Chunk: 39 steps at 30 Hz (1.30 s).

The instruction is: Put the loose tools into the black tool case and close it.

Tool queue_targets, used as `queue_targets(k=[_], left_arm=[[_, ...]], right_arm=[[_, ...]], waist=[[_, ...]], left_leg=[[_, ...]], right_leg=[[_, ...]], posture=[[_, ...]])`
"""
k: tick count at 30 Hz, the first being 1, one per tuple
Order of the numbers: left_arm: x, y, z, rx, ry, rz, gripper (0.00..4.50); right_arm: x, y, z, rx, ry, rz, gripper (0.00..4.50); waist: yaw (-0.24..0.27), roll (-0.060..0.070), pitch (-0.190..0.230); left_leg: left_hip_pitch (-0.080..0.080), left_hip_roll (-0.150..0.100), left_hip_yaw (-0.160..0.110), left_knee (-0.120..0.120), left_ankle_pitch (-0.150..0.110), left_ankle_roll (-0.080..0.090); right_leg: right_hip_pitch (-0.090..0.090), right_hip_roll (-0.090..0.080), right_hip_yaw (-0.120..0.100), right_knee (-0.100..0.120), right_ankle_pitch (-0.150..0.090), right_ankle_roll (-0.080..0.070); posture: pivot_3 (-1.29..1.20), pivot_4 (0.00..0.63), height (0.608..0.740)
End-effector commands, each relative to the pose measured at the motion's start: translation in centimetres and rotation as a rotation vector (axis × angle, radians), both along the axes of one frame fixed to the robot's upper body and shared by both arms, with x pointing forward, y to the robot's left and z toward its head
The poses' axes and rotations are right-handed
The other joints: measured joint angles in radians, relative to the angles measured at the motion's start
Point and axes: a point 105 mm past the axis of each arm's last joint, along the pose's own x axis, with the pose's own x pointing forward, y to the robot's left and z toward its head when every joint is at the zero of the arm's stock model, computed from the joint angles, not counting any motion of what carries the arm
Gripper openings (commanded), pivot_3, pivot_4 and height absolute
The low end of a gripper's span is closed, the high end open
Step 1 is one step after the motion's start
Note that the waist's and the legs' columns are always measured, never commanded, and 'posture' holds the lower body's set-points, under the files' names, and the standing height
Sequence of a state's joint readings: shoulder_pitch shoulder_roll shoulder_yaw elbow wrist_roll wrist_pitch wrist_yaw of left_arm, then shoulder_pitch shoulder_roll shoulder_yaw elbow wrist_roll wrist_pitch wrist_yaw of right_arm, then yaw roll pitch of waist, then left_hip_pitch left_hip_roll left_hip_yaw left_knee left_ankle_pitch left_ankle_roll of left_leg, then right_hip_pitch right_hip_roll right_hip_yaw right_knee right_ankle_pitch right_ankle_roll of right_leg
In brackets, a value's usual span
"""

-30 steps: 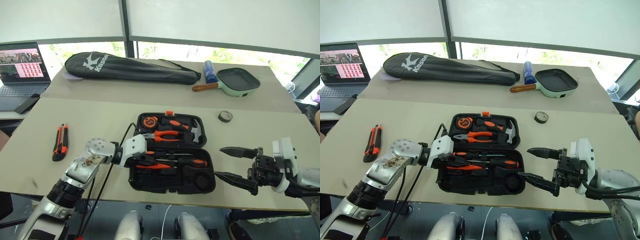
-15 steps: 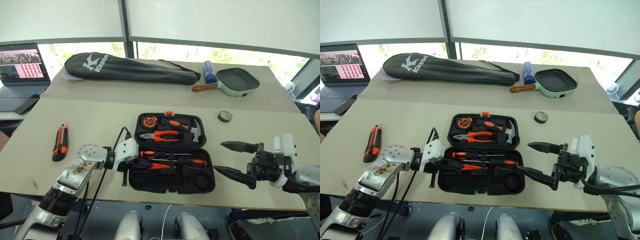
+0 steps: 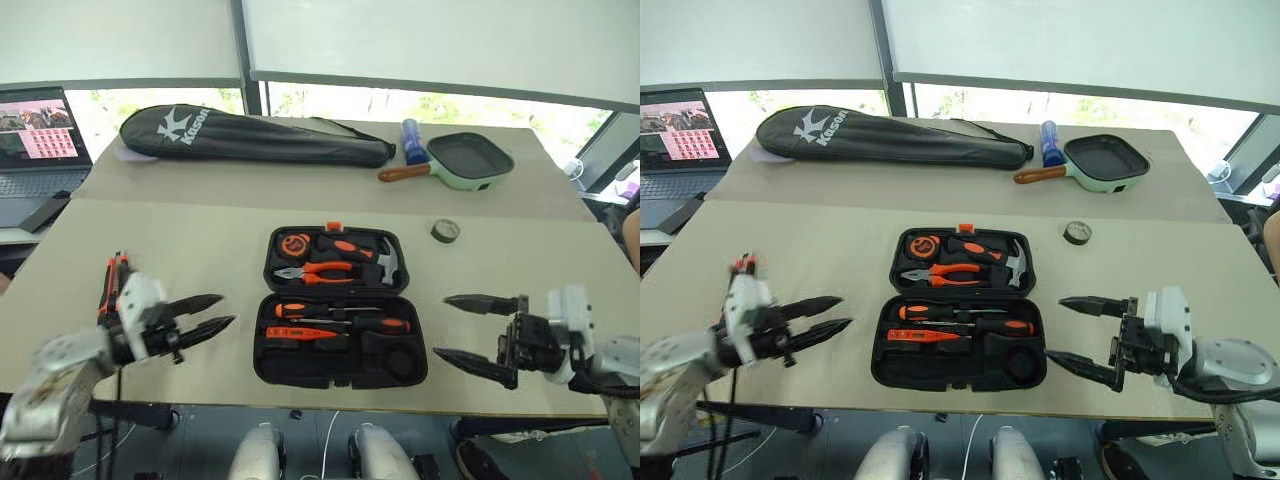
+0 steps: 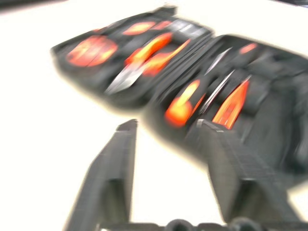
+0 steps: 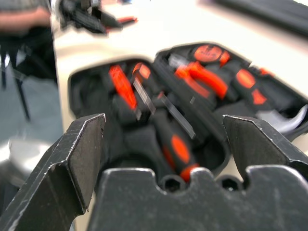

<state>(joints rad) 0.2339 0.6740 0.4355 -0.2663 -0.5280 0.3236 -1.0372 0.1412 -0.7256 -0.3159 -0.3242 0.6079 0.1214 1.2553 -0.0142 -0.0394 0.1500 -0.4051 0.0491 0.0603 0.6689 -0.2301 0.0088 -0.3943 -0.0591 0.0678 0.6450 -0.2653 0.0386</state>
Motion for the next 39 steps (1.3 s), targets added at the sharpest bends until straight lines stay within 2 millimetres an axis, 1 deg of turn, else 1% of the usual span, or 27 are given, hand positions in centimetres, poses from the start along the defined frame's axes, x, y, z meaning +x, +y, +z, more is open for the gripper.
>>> queue_targets(k=[1,2,3,4,6,9,10,11,12,13,15,17,22,24,25,26,28,31,35,37,39], left_arm=[[-1.8,3.6,0.9,0.011,-0.091,0.228,4.03],[-2.7,5.1,0.6,0.012,-0.090,0.319,4.31],[-3.8,6.5,0.2,0.008,-0.081,0.404,4.48],[-4.8,7.9,-0.1,0.008,-0.073,0.487,4.48],[-6.1,9.8,-0.5,-0.005,-0.056,0.597,4.48],[-7.5,11.4,-0.9,-0.041,-0.036,0.704,4.48],[-8.2,11.8,-1.1,-0.055,-0.024,0.734,4.48],[-8.7,12.0,-1.3,-0.073,-0.004,0.756,4.48],[-8.9,12.1,-1.4,-0.078,0.008,0.771,4.48],[-8.7,12.1,-1.3,-0.088,0.010,0.781,4.48],[-7.6,11.7,-0.7,-0.112,0.004,0.772,4.48],[-6.0,11.5,-0.1,-0.131,0.006,0.780,4.48],[0.1,12.0,2.0,-0.181,0.041,0.885,4.48],[2.4,12.0,2.0,-0.186,0.081,0.928,4.48],[3.4,11.7,1.9,-0.177,0.094,0.923,4.48],[4.5,11.7,1.4,-0.155,0.128,0.936,4.48],[5.8,11.7,0.8,-0.130,0.162,0.955,4.48],[7.1,11.9,0.4,-0.107,0.179,0.982,4.48],[7.6,10.9,-1.0,-0.068,0.259,0.936,4.48],[7.6,10.9,-1.5,-0.055,0.286,0.937,4.07],[7.5,10.8,-1.6,-0.051,0.293,0.930,3.50]], right_arm=[[0.1,-0.1,0.3,0.031,-0.124,0.004,4.50],[0.1,-0.1,0.2,0.062,-0.141,-0.004,4.50],[0.1,-0.1,-0.2,0.064,-0.140,-0.003,4.50],[0.0,0.3,-0.2,0.093,-0.139,0.010,4.50],[-0.1,0.8,0.0,0.136,-0.150,0.029,4.50],[-0.1,1.5,0.5,0.192,-0.157,0.039,4.50],[-0.3,1.9,0.9,0.242,-0.109,0.050,4.50],[-0.5,2.5,1.5,0.270,-0.133,0.066,4.50],[-0.8,3.0,1.9,0.291,-0.121,0.084,4.50],[-0.9,3.3,2.3,0.293,-0.148,0.092,4.50],[-0.8,3.7,2.7,0.291,-0.178,0.096,4.50],[-0.7,4.0,3.1,0.288,-0.197,0.100,4.50],[0.0,5.0,4.3,0.292,-0.222,0.117,4.50],[0.3,5.4,4.6,0.292,-0.224,0.121,4.50],[0.4,5.5,4.7,0.293,-0.225,0.123,4.50],[0.5,5.8,4.8,0.292,-0.225,0.127,4.50],[0.6,6.1,5.0,0.290,-0.226,0.134,4.50],[0.7,6.2,5.4,0.291,-0.231,0.129,4.50],[0.7,6.0,5.5,0.292,-0.232,0.102,4.50],[0.6,6.0,5.5,0.290,-0.229,0.098,4.50],[0.6,6.0,5.4,0.290,-0.228,0.096,4.50]], waist=[[0.002,0.000,0.000],[0.003,-0.001,0.000],[0.004,-0.001,0.000],[0.003,-0.001,0.000],[0.002,-0.001,0.000],[0.007,-0.001,0.000],[0.007,-0.001,0.000],[0.006,-0.001,0.000],[0.003,-0.001,0.000],[0.002,-0.001,0.000],[0.005,-0.002,0.000],[0.008,-0.003,-0.001],[0.021,-0.004,-0.001],[0.019,-0.005,-0.002],[0.017,-0.005,-0.002],[0.014,-0.005,-0.002],[0.003,-0.004,-0.002],[-0.003,-0.005,-0.001],[0.000,-0.005,-0.001],[0.001,-0.005,-0.001],[0.001,-0.005,-0.001]], left_leg=[[0.000,0.000,0.000,0.000,0.000,0.000],[0.000,0.000,0.000,0.000,0.000,0.000],[0.000,0.000,0.000,0.000,0.000,0.000],[0.001,0.000,0.000,0.000,0.000,0.000],[0.000,0.001,0.001,0.000,0.000,0.000],[0.000,0.001,0.000,0.000,0.000,0.000],[0.001,0.001,0.000,0.000,0.000,0.000],[0.000,0.001,0.000,0.000,0.000,-0.001],[0.000,0.001,0.001,0.000,0.000,-0.001],[0.000,0.002,0.001,0.000,0.000,-0.001],[0.000,0.002,0.001,-0.001,0.000,-0.001],[0.000,0.002,0.000,-0.001,0.000,-0.001],[0.000,0.001,0.001,-0.001,0.000,-0.002],[-0.001,0.000,0.001,0.000,0.001,-0.002],[0.000,0.000,0.001,-0.001,0.001,-0.002],[0.000,0.000,0.000,-0.001,0.001,-0.002],[-0.001,0.000,0.001,-0.001,0.000,-0.003],[-0.003,-0.001,0.001,-0.002,0.000,-0.003],[-0.004,0.000,0.001,-0.004,0.000,-0.003],[-0.004,0.000,0.001,-0.004,0.000,-0.003],[-0.003,0.000,0.001,-0.004,0.000,-0.003]], right_leg=[[0.000,0.000,0.000,0.000,0.000,0.000],[0.000,0.000,0.000,0.000,0.000,0.000],[0.000,0.000,0.000,-0.001,0.000,0.000],[0.001,-0.001,0.000,-0.001,0.000,0.000],[0.000,-0.001,0.000,-0.001,-0.001,-0.001],[0.000,-0.001,-0.001,-0.001,-0.001,-0.002],[0.000,-0.001,-0.001,-0.001,-0.001,-0.003],[-0.001,-0.002,-0.001,-0.001,-0.003,-0.005],[-0.001,-0.002,-0.001,-0.001,-0.003,-0.005],[-0.001,-0.002,-0.001,-0.001,-0.003,-0.005],[-0.002,-0.002,-0.001,-0.001,-0.003,-0.005],[-0.005,-0.002,-0.002,-0.001,-0.002,-0.005],[-0.008,-0.002,-0.002,0.002,0.000,-0.003],[-0.007,-0.001,-0.002,0.003,0.000,-0.003],[-0.004,0.000,-0.002,0.003,0.001,-0.003],[-0.003,0.000,-0.002,0.003,0.001,-0.003],[-0.005,0.000,-0.001,0.003,0.001,-0.003],[-0.008,0.001,-0.001,0.003,0.002,-0.003],[-0.009,0.001,-0.001,0.003,0.002,-0.004],[-0.009,0.000,-0.001,0.003,0.002,-0.004],[-0.009,0.000,-0.001,0.003,0.002,-0.004]], posture=[[0.00,0.150,0.740],[0.00,0.150,0.740],[0.00,0.150,0.740],[0.00,0.150,0.740],[0.00,0.150,0.740],[0.00,0.150,0.740],[0.00,0.150,0.740],[0.00,0.150,0.740],[0.00,0.150,0.740],[0.00,0.150,0.740],[0.00,0.150,0.740],[0.00,0.150,0.740],[0.00,0.150,0.740],[0.00,0.150,0.740],[0.00,0.150,0.740],[0.00,0.150,0.740],[0.00,0.150,0.740],[0.00,0.150,0.740],[0.00,0.150,0.740],[0.00,0.150,0.740],[0.00,0.150,0.740]])
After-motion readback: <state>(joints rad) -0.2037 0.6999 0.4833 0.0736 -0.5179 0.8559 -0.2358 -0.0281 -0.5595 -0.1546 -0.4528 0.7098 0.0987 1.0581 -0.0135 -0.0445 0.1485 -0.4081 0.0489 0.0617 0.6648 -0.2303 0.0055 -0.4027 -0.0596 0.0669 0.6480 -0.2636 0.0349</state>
